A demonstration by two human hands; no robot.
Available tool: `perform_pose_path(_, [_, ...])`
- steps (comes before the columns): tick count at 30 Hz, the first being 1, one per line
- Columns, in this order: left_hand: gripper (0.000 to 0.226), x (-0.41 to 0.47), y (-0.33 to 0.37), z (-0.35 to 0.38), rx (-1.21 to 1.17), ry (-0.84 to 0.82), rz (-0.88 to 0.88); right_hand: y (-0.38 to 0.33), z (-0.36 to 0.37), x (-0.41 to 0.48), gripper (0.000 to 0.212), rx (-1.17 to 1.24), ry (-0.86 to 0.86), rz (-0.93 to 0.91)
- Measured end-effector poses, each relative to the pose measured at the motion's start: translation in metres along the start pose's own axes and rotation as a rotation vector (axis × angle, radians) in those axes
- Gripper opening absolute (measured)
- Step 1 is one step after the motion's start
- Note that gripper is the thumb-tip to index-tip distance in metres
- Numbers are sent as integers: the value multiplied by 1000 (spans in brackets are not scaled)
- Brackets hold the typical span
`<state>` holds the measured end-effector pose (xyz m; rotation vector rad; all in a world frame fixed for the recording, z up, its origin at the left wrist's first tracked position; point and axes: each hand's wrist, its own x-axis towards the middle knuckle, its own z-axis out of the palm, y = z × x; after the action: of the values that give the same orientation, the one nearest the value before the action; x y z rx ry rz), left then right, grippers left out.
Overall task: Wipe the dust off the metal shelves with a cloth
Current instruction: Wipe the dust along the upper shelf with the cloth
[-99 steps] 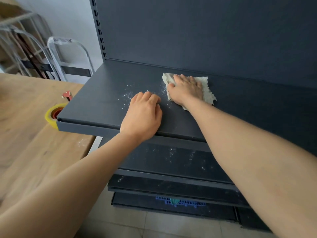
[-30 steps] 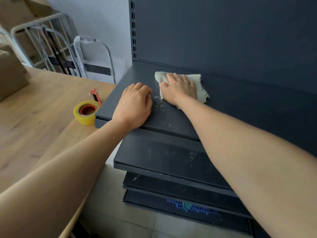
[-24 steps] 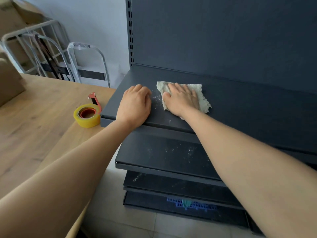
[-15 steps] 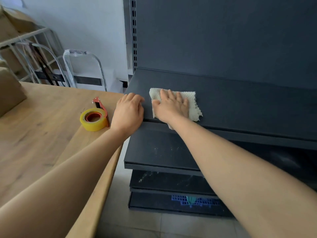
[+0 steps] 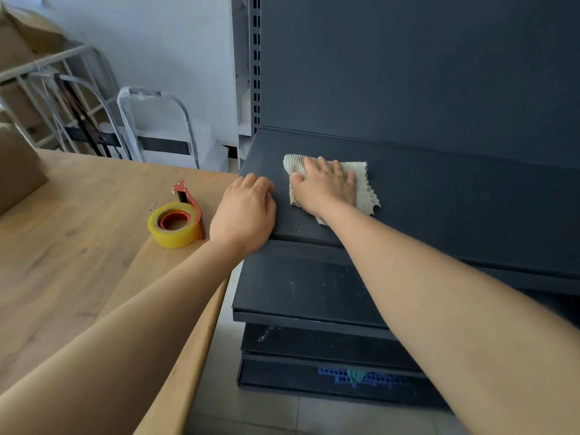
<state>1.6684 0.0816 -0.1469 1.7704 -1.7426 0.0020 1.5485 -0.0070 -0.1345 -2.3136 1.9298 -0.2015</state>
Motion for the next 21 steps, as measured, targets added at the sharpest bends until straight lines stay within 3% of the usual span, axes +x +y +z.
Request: perform_pose_path(21, [21, 2, 2, 1, 56, 21, -48, -17, 4, 56, 57, 21, -65, -111])
